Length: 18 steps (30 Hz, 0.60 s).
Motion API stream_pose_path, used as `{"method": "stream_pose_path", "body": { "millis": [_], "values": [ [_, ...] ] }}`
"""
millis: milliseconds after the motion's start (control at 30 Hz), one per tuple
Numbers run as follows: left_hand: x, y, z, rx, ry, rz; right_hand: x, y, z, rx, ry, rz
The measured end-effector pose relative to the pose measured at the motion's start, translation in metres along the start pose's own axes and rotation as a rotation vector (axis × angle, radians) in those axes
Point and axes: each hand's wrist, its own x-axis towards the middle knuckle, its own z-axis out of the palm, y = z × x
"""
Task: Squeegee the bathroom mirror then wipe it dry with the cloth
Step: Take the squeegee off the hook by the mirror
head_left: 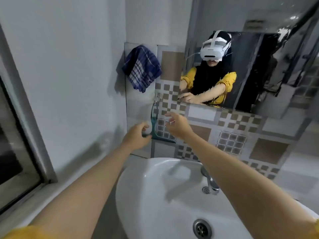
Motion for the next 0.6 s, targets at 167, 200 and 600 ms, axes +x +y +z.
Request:
{"method": "stream_pose_path", "body": {
  "millis": [167,200,600],
  "values": [
    [0.037,-0.035,0.024,-0.105,-0.007,-0.050,0.037,0.015,0.048,0.054,0.038,0.042],
    [0.044,-0.041,0.029,-0.123,-0.007,-0.052,0.044,0.017,0.055,0.060,0.056,0.038],
    [0.099,-0.075,0.070,-0.383,-0.099,-0.047,0.096,0.038,0.089,0.116,0.140,0.111]
  ]
}}
